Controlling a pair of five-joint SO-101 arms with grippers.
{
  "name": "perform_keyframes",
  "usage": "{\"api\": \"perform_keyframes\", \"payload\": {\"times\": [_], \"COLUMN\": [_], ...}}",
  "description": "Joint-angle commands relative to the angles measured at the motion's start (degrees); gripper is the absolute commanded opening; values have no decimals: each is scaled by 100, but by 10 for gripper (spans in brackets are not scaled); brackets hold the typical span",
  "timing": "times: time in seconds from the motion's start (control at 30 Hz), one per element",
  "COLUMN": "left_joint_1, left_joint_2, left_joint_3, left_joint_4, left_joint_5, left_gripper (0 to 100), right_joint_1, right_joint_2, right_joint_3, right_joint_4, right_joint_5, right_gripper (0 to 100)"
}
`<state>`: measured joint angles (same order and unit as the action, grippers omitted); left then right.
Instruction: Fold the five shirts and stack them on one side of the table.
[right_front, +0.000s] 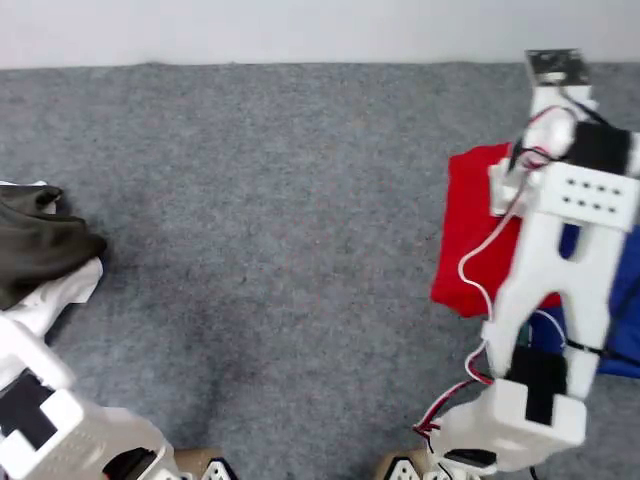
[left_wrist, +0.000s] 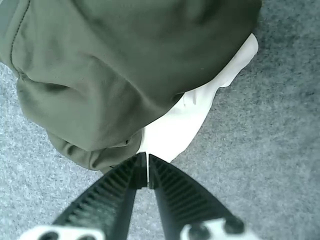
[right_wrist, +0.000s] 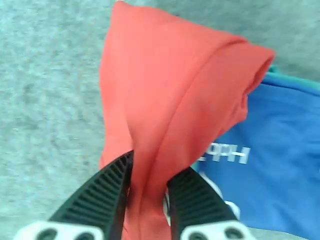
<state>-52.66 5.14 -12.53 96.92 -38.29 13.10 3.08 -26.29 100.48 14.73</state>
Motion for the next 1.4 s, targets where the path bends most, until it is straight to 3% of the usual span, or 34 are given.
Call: {"api": "perform_keyframes", "payload": {"times": [0.0,0.87,1.23,1.37], "left_joint_1": [35,149,290,290], "left_joint_2": [-316,-264,-264,-264], "left_joint_3": [-84,-391,-365,-365], "left_joint_4": [-105,-62,-62,-62], "left_joint_5": [-70,-70,-53,-62], "left_gripper": [15,15,15,15], "right_joint_1": [400,2431,3125,3257], "right_joint_2": [-479,-92,1446,1622], "right_joint_3": [-132,193,185,149], "right_joint_4": [242,171,-1736,-1965], "right_joint_5": [387,1697,2215,2277], "right_gripper": [9,9,13,136]}}
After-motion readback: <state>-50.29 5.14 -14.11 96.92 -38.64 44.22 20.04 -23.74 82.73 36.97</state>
